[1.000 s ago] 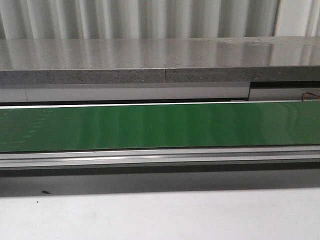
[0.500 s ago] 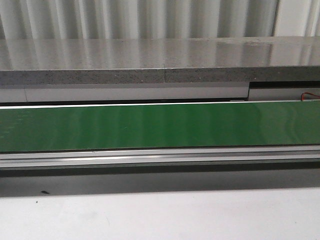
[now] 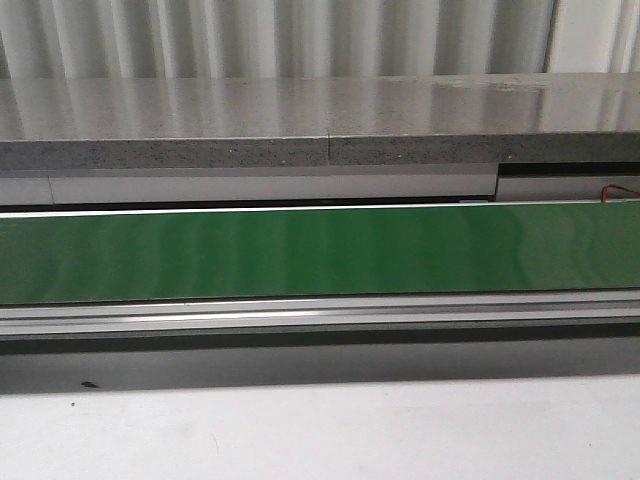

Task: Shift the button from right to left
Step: 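Close the right gripper on the yellow push button's black body, then lift the button and set it down on the green conveyor belt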

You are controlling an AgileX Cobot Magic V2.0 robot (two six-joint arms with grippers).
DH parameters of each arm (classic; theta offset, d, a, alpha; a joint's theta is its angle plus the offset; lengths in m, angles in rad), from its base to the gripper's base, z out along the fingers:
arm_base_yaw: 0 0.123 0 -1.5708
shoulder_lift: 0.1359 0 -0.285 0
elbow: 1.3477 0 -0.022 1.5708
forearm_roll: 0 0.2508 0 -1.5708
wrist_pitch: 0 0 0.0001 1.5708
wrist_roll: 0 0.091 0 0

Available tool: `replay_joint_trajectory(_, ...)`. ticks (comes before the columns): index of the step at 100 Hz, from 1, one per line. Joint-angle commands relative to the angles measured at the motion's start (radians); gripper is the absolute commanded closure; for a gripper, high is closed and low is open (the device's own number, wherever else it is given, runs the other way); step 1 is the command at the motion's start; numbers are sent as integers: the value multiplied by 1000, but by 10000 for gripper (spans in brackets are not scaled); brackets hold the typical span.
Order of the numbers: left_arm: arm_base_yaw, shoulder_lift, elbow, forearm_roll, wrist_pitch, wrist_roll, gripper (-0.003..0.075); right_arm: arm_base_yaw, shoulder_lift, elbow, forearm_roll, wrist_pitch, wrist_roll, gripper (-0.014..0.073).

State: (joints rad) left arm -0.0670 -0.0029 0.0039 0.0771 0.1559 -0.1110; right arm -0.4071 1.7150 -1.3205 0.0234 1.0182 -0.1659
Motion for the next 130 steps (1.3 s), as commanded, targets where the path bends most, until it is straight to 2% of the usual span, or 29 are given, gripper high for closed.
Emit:
replay_joint_trajectory(1,3,-33,38,0,-75,-9,741,21,-95,-31,3,9,-10,355)
replay_joint_trajectory(29,3,-33,38,0,-75,-9,741,162,-109,-29,91,78,17,355)
replay_joint_trajectory(47,3,-33,38,0,-75,-9,741,267,-90,-29,101,58,111,355)
replay_joint_trajectory(74,3,-33,38,0,-75,-9,741,305,-15,-29,101,39,185,352)
replay_joint_trajectory(81,3,-33,38,0,-75,-9,741,305,-14,-29,101,36,185,299)
replay_joint_trajectory(96,3,-33,38,0,-75,-9,741,305,-28,-29,103,27,181,38)
replay_joint_trajectory(101,3,-33,38,0,-75,-9,741,308,-41,-29,110,28,166,-15)
replay_joint_trajectory(121,3,-33,38,0,-75,-9,741,357,-147,-25,115,32,141,-28)
replay_joint_trajectory(130,3,-33,38,0,-75,-9,741,397,-212,-3,114,-7,113,14)
